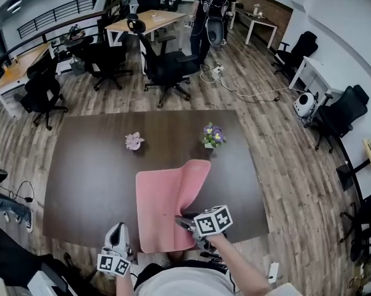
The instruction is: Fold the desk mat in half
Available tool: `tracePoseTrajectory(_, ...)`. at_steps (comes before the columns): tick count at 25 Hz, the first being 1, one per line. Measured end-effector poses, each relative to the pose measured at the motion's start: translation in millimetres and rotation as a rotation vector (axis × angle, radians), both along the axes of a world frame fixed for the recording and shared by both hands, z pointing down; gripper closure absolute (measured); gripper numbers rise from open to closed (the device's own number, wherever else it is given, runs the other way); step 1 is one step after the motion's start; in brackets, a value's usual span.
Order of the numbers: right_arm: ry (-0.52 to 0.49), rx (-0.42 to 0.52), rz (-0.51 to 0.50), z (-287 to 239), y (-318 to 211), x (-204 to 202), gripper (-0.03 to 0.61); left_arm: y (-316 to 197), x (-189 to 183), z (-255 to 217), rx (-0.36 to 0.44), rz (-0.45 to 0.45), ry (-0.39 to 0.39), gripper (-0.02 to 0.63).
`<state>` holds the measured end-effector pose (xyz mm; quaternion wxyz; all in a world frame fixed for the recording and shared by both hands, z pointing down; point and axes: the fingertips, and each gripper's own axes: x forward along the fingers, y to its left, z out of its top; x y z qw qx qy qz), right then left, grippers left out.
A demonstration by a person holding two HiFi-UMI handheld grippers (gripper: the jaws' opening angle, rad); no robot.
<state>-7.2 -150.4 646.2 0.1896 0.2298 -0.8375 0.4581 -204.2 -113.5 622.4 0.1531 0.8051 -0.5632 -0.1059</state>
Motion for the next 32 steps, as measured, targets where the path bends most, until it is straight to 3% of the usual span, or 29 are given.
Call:
tracePoseTrajectory(7,0.264,-0.038,-0.117,79,12,-83,0.541,18,-32,4,-0.020,-0.077,0.015,0.611)
tracePoseTrajectory(12,0.405,-0.085,-0.114,135,13,-103,0.538,27,-44,8,-0.036,-0.126,0.028,0.612)
tracePoseTrajectory(20,0.419,-0.060,0.017,137,-6,-98,0.537,34,-50,10,-0.038,-0.153,0.038,0.612)
tracePoseTrajectory(32,0.434,-0.063,-0.044,150,-1,-112,0.514,31,-36,10,-0.029,-0.113,0.050,0.612)
